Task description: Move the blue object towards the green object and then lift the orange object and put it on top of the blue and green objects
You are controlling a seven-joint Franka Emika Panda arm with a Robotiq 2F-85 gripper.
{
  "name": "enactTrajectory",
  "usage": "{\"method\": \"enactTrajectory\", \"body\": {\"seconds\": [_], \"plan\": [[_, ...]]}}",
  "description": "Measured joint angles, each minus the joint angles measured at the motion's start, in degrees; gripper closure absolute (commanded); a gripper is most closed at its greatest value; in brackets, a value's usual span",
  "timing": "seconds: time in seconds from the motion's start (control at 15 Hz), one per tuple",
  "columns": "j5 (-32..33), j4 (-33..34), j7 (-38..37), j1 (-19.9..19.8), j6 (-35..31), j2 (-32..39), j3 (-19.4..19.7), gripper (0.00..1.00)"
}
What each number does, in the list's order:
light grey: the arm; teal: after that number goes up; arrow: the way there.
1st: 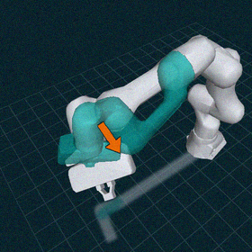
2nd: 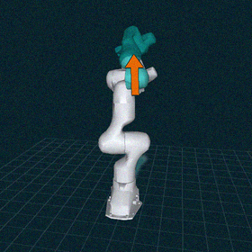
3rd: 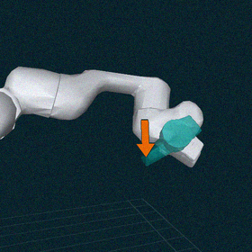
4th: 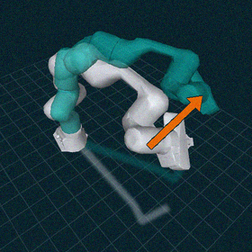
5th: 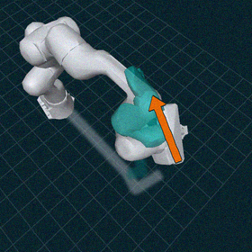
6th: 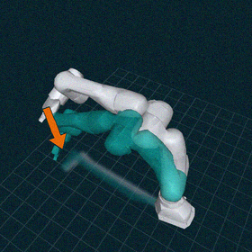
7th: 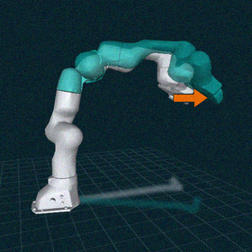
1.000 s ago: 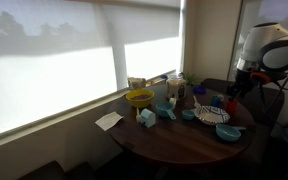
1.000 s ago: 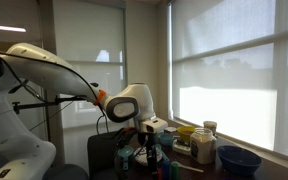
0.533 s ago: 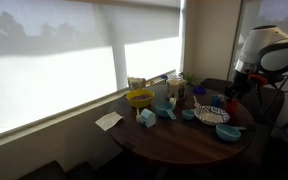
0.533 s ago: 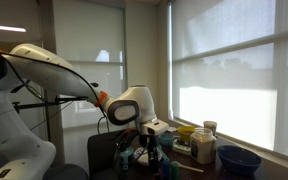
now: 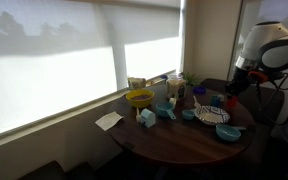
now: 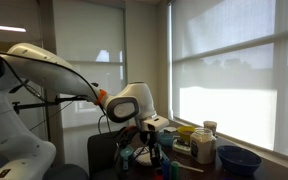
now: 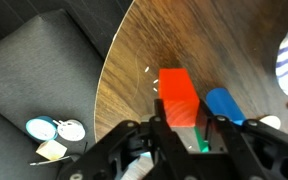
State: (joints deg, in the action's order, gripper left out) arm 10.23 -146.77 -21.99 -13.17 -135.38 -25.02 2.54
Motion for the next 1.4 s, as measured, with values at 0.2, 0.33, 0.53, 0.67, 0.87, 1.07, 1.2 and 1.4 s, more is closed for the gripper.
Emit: {"method": "enactTrajectory", "body": {"seconds": [0.2,0.33,0.53,0.67,0.87,1.07,1.2,1.4], "plan": [[0.0,2.1,0.2,0.0,0.3,-2.1,-0.3,0.92],[-0.1,4.1,0.3,0.3,0.9,-3.5,-0.4,0.92],[-1.7,7.1,-0.3,0.5,2.8,-3.9,-0.7,0.92],[-3.2,8.6,-1.1,0.5,4.3,-3.3,-0.8,0.92],[-5.0,10.3,-2.2,0.5,6.3,-1.6,-0.7,0.92],[-5.3,11.2,-3.7,0.4,7.9,0.5,-0.7,0.92],[-5.4,11.4,-4.4,0.4,8.0,1.7,-0.6,0.92],[-5.7,11.8,-4.9,0.4,8.0,3.5,-0.5,0.92]]}}
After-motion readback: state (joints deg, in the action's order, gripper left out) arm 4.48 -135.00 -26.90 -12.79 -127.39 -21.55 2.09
